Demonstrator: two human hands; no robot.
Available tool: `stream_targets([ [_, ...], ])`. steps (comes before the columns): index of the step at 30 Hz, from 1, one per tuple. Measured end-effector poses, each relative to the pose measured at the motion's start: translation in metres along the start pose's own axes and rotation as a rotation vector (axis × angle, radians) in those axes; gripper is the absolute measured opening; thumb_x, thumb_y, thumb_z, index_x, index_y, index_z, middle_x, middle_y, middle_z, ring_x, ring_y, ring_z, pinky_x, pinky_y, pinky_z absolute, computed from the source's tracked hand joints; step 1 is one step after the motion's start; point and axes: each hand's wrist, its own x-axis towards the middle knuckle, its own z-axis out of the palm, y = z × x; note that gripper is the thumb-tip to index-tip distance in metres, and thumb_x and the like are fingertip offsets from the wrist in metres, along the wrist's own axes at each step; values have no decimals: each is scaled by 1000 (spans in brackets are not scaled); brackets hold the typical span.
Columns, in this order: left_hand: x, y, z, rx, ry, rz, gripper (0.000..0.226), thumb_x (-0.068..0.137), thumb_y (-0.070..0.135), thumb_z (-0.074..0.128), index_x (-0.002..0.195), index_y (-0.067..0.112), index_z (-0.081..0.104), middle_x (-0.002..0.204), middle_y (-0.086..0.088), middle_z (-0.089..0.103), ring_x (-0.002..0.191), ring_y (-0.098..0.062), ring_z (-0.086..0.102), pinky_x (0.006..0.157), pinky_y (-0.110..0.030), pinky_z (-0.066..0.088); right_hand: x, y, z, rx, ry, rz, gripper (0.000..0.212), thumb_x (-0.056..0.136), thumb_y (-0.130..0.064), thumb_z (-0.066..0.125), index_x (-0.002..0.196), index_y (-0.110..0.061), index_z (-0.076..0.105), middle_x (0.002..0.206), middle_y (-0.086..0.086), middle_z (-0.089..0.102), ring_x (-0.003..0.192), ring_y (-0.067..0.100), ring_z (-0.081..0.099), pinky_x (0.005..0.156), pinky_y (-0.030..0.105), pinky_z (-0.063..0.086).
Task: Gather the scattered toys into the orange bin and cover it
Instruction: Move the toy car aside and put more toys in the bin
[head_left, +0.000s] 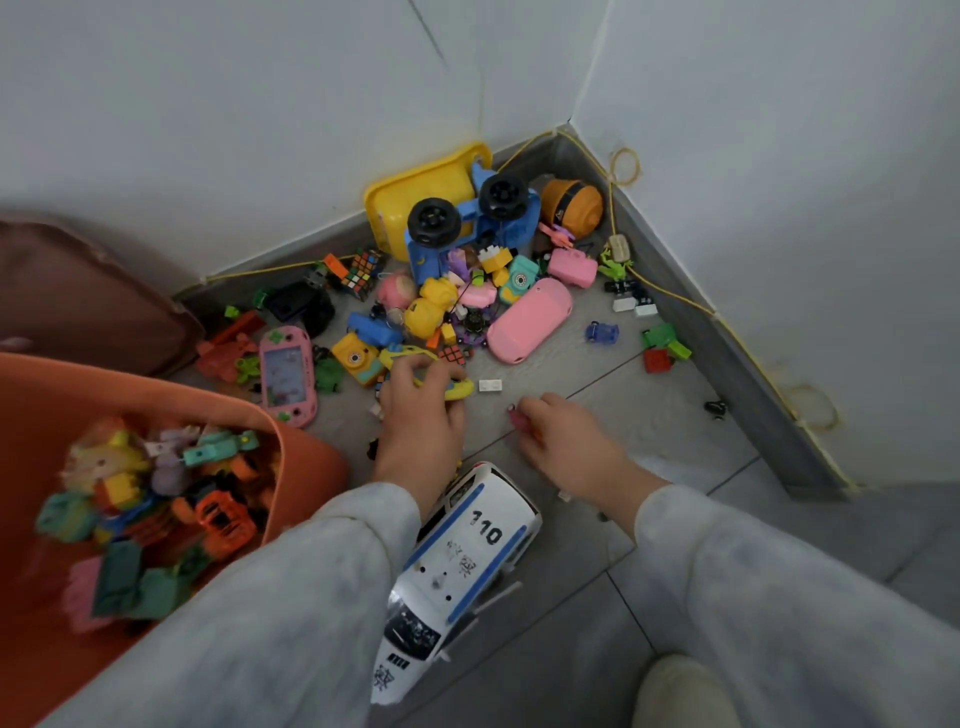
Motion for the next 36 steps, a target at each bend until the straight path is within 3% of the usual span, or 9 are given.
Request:
stream_targets([
  [3,0,19,-16,-67,34,25,28,84,10,62,109,23,65,123,-5,44,115,-26,46,97,-39,45,0,-15,-29,25,48,17,13,91,-25,55,85,-23,44,81,3,51,73,28,54,65,39,44],
  [9,5,57,-62,-158,42,158,24,87,19,63,109,28,63,123,1,44,115,-23,51,101,-37,44,1,-49,-85,15,209,-5,12,85,-19,63,85,-14,52,76,3,55,70,27,53,59,38,40],
  [15,3,73,-143,-217,93,179,23,90,19,64,113,27,63,122,5,47,107,-3,47,91,-5,29,1,-114,-126,77,355,-73,19,93,-23,61,80,-13,52,68,-2,50,65,21,47,57,34,25],
  [18,-2,65,-188,-178,150,188,23,88,20,66,110,26,64,120,3,51,108,-7,51,94,-13,35,2,-152,-140,71,361,-123,19,96,-28,57,83,-14,53,72,-1,53,67,18,49,56,34,29],
  [25,-37,8,-277,-50,237,85,27,82,10,68,106,21,66,113,-3,52,108,-14,53,96,-12,33,3,-252,-126,41,164,-362,14,92,-25,60,83,-16,54,77,0,55,72,18,53,62,39,41],
  [28,-61,-25,-297,19,192,-7,25,82,15,66,104,26,65,113,-1,49,109,-17,53,99,-23,39,-5,-288,-108,1,70,-496,12,88,-20,63,82,-21,53,80,-6,53,77,13,50,66,30,31],
  [30,-73,-42,-302,32,144,-88,25,81,15,65,103,28,64,115,1,46,110,-20,53,101,-30,42,-7,-300,-94,-44,11,-542,4,90,-22,63,92,-19,61,90,-2,60,87,15,55,69,28,33],
  [33,-85,-62,-303,38,65,-193,25,79,15,64,99,29,62,121,0,39,111,-24,54,102,-33,44,-8,-313,-79,-66,-77,-540,24,88,-20,63,112,-20,63,109,2,64,101,20,59,79,36,48],
  [36,-92,-78,-297,48,-55,-276,27,78,20,65,102,32,63,137,-5,34,131,-24,43,108,-33,41,-8,-320,-69,-82,-127,-531,31,83,-13,63,113,-17,63,111,4,63,101,23,59,81,37,49],
])
